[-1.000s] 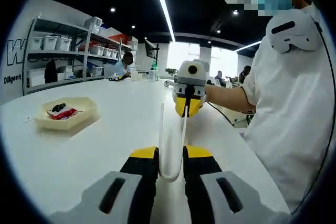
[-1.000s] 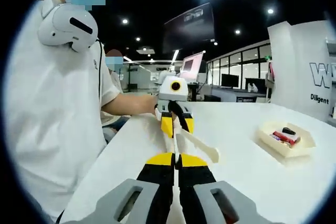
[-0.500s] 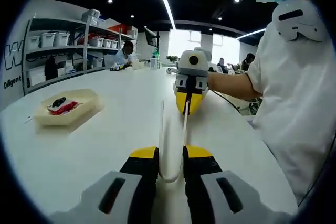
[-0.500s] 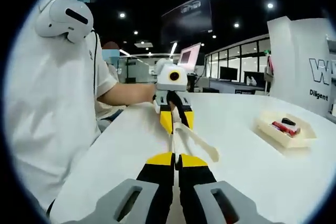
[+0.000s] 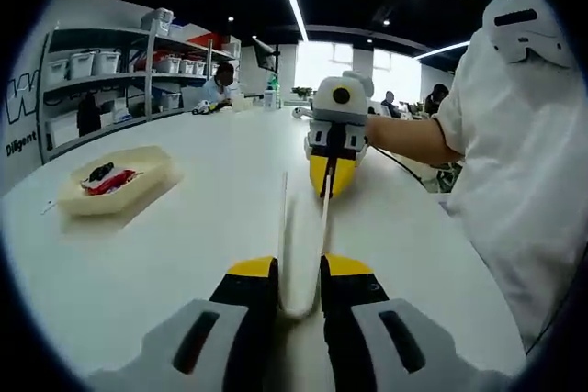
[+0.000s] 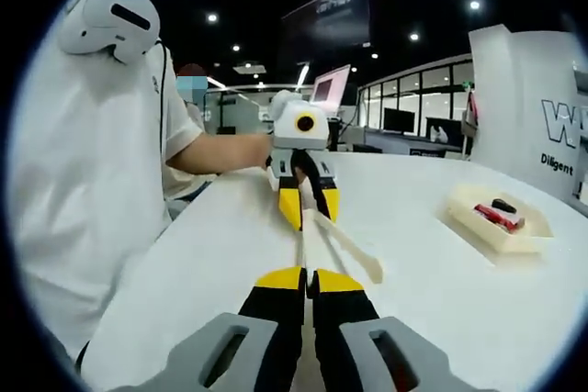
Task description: Place the target food into the container with the food tongs after gripping and lifting it, then release it inside without dropping or visibly crushing the food.
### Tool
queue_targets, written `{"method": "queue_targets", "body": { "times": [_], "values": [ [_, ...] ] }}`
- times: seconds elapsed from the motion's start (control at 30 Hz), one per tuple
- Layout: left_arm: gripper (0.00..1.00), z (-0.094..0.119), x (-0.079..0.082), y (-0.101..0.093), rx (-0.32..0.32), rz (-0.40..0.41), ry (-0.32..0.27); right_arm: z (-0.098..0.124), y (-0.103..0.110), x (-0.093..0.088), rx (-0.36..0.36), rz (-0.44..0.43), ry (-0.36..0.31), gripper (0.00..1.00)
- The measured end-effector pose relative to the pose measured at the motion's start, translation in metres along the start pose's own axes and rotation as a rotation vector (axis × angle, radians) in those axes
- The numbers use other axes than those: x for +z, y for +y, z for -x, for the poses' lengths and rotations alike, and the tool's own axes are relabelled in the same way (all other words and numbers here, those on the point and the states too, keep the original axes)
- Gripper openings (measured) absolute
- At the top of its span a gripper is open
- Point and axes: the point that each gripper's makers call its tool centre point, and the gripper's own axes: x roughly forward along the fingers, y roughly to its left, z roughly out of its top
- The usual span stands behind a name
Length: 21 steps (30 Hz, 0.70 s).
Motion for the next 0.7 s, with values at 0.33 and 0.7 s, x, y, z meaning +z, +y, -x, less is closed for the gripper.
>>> {"method": "queue_targets", "body": {
  "times": [0.33,0.7],
  "values": [
    [0.17,-0.002,0.000,0.002,0.004,-0.003,0.010,0.000,-0.003,-0.006,-0.008,-0.004,0.030,0.00],
    [0.18,-0.005,-0.002,0.002,0.012,0.002,0.018,-0.001,-0.002,-0.015,-0.005,0.016,0.078,0.00]
  ]
}}
